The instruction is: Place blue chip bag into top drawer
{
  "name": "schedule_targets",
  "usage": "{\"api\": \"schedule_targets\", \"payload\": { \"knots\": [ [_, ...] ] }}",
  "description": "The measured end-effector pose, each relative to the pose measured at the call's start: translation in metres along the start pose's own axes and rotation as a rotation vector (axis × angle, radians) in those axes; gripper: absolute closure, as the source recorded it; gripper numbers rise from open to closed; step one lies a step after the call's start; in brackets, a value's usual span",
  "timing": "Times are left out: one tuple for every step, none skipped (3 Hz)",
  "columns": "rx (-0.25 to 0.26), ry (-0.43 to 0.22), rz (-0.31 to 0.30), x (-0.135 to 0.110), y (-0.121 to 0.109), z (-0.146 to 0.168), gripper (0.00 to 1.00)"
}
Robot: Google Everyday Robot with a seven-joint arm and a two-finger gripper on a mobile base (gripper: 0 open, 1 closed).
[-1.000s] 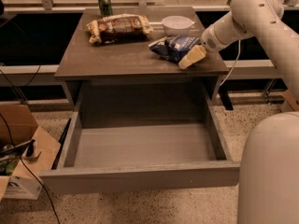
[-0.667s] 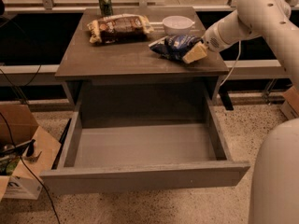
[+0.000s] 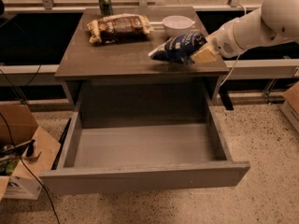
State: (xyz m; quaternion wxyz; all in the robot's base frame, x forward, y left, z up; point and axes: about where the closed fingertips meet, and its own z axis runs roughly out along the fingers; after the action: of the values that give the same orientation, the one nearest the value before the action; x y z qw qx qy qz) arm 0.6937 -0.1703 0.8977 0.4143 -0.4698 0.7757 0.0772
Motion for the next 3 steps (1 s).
{"api": "schedule_targets", "payload": {
  "knots": [
    [-0.048, 0.089, -0.046, 0.009, 0.057, -0.033, 1.00],
    [-0.171, 0.238, -0.039, 0.043, 0.133, -0.056, 1.00],
    [-0.316, 0.373, -0.015, 0.087, 0.200, -0.060, 1.00]
  ]
}}
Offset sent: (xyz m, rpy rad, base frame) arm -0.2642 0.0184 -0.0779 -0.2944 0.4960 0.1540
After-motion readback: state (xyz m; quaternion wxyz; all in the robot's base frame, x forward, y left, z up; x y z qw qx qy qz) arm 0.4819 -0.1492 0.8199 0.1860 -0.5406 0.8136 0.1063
